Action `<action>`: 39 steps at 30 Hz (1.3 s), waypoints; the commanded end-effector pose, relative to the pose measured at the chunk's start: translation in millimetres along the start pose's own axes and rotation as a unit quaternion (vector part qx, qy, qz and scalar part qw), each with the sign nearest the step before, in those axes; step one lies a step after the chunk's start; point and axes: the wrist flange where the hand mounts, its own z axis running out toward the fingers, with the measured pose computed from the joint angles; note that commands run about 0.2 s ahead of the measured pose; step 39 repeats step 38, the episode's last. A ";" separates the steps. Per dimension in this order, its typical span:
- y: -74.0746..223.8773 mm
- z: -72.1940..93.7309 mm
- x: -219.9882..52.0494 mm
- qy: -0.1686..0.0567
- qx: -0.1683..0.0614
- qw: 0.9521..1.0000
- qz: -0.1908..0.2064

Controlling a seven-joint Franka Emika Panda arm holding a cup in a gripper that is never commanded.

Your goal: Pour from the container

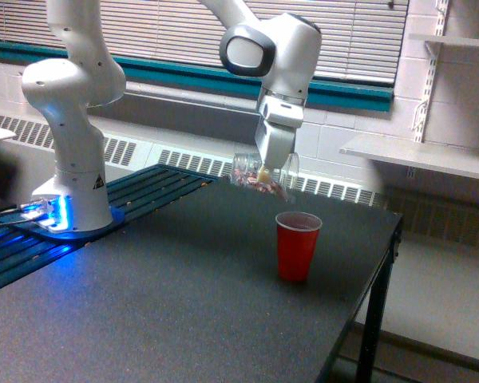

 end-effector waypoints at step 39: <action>-23.7 3.6 2.2 -0.033 -0.005 0.999 -0.027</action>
